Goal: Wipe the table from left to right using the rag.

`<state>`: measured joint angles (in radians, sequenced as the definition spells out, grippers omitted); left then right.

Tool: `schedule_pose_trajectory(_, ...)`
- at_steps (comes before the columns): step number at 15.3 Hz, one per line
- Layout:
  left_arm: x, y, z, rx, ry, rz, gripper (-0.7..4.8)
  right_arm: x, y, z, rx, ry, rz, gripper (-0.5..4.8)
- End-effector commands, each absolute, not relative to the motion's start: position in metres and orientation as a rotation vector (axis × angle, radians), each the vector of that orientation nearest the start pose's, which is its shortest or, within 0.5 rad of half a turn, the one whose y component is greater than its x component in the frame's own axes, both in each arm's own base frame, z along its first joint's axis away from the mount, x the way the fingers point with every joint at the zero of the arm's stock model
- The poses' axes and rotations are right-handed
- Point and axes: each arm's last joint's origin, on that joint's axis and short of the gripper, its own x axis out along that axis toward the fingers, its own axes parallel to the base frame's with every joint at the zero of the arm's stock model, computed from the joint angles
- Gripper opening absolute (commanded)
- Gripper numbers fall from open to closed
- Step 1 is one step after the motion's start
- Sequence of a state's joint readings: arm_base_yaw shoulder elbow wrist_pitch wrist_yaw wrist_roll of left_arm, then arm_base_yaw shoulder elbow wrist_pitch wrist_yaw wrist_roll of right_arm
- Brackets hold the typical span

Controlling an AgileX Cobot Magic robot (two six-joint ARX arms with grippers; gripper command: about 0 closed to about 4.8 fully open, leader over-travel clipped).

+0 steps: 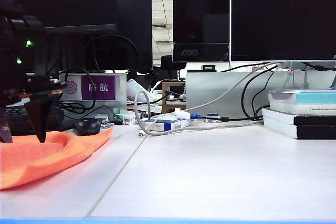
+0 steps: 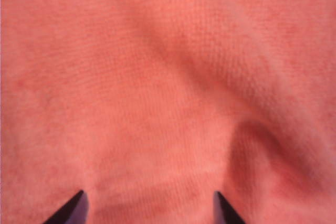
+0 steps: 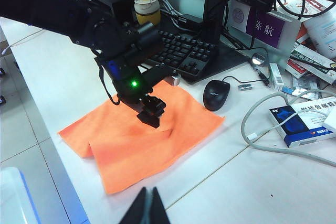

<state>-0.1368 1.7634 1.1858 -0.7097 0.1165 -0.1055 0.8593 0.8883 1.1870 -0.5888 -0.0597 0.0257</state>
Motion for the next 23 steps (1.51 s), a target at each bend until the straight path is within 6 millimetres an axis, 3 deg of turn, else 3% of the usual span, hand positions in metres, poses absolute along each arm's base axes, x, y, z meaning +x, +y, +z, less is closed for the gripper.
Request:
schedule_pose_trajectory(1,0.336,-0.050,0.177,-0.071,1.321,-0.142,3.11,0.104,0.124,0.413,-0.084,0.265,0.909,-0.01)
schedule_pose_trajectory(2,0.336,-0.050,0.176,-0.071,1.325,-0.141,3.09,0.104,0.124,0.413,-0.084,0.264,0.910,-0.01)
schedule_pose_trajectory(3,0.335,-0.050,0.174,-0.070,1.339,-0.140,1.84,0.105,0.124,0.415,-0.076,0.245,0.911,-0.01)
schedule_pose_trajectory(5,0.334,-0.049,0.174,-0.069,1.353,-0.138,0.06,0.105,0.125,0.416,-0.072,0.237,0.911,-0.01)
schedule_pose_trajectory(10,0.330,-0.051,0.177,-0.074,1.377,-0.237,-0.05,0.105,0.125,0.416,-0.073,0.237,0.911,-0.01)
schedule_pose_trajectory(12,0.325,-0.052,0.188,-0.102,1.363,-0.300,-0.05,0.105,0.124,0.416,-0.073,0.237,0.912,-0.01)
schedule_pose_trajectory(13,0.323,-0.053,0.205,-0.124,1.316,-0.337,-0.05,0.105,0.124,0.416,-0.072,0.236,0.912,-0.01)
schedule_pose_trajectory(14,0.320,-0.053,0.245,-0.128,1.237,-0.358,-0.05,0.105,0.124,0.416,-0.072,0.236,0.912,-0.01)
schedule_pose_trajectory(16,0.317,-0.053,0.279,-0.142,1.176,-0.392,-0.05,0.105,0.124,0.416,-0.072,0.237,0.912,-0.01)
schedule_pose_trajectory(17,0.309,-0.053,0.325,-0.154,1.073,-0.436,-0.05,0.105,0.125,0.416,-0.072,0.237,0.912,-0.01)
schedule_pose_trajectory(18,0.298,-0.053,0.359,-0.170,1.014,-0.470,-0.05,0.105,0.124,0.416,-0.072,0.236,0.912,-0.01)
schedule_pose_trajectory(19,0.267,-0.049,0.402,-0.188,1.027,-0.498,-0.05,0.105,0.125,0.416,-0.072,0.235,0.916,-0.01)
schedule_pose_trajectory(20,0.257,-0.048,0.404,-0.204,1.094,-0.500,-0.05,0.105,0.125,0.417,-0.066,0.224,0.921,-0.01)
schedule_pose_trajectory(23,0.252,-0.048,0.402,-0.219,1.153,-0.504,-0.05,0.105,0.125,0.420,-0.055,0.200,0.929,-0.01)
